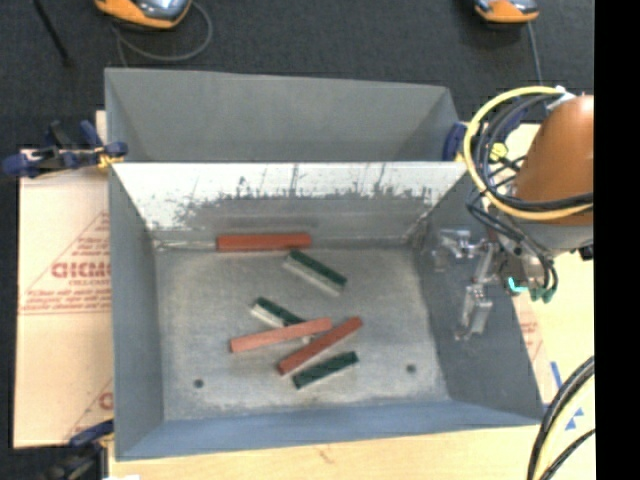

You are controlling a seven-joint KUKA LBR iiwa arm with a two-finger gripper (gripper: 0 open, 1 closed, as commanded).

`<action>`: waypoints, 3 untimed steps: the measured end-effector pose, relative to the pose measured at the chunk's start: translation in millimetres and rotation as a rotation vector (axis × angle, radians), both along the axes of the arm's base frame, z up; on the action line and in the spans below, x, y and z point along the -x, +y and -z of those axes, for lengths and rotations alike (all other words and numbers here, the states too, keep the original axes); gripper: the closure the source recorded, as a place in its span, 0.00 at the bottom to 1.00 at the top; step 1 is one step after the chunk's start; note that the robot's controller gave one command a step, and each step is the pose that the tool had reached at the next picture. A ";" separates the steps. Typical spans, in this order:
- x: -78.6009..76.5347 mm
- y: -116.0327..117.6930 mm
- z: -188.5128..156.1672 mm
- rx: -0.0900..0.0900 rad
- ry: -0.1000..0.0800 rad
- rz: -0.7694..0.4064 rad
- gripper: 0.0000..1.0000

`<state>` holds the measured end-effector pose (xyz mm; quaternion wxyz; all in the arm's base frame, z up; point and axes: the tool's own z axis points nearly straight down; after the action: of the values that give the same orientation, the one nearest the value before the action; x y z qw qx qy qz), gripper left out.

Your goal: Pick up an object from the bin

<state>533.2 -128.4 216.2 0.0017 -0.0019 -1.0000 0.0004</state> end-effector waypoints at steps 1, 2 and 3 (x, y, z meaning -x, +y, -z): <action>6.0 64.9 143.6 -0.002 -0.001 -0.198 0.00; 15.9 107.9 146.2 -0.003 -0.005 -0.211 0.00; 15.4 104.6 145.8 0.000 -0.006 -0.212 1.00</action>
Offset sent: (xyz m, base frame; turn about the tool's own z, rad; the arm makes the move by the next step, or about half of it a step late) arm -0.0053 0.0642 -0.1406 -0.1991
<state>517.9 -23.8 70.4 -0.0013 0.1039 -0.9946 0.0005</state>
